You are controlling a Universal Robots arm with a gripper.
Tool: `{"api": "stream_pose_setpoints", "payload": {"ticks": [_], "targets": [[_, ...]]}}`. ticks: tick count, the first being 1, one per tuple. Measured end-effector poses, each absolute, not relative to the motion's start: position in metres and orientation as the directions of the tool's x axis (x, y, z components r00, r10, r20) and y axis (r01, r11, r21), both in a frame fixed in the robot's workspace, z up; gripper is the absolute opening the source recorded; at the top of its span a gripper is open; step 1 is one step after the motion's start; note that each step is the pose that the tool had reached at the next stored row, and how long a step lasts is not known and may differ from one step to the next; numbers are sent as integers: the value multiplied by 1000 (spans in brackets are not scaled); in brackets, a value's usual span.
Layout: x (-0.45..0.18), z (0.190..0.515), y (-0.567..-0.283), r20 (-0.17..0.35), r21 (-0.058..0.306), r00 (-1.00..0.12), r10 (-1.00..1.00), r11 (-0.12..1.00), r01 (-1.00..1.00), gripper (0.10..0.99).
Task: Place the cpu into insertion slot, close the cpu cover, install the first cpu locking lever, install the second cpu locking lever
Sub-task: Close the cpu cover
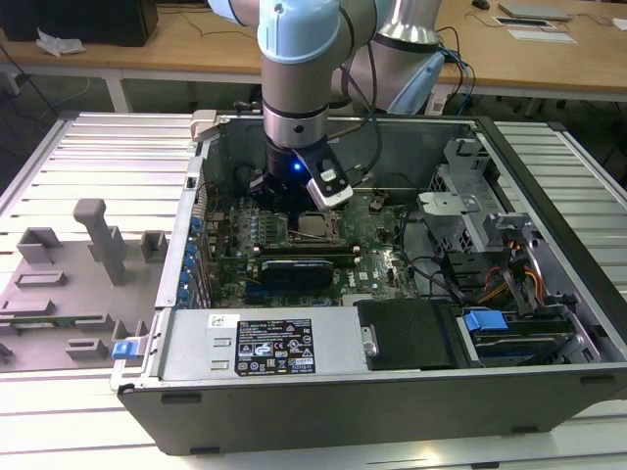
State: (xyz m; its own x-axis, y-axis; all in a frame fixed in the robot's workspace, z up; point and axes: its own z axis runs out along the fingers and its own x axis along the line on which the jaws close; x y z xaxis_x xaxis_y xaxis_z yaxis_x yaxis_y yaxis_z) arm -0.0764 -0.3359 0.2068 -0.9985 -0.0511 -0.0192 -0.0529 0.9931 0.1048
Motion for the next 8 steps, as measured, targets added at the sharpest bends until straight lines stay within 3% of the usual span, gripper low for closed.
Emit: {"api": "stream_pose_setpoints", "payload": {"ticks": [8], "targets": [[-75, 204, -336, -20, 118, -998, -55, 991, -57, 106]]}}
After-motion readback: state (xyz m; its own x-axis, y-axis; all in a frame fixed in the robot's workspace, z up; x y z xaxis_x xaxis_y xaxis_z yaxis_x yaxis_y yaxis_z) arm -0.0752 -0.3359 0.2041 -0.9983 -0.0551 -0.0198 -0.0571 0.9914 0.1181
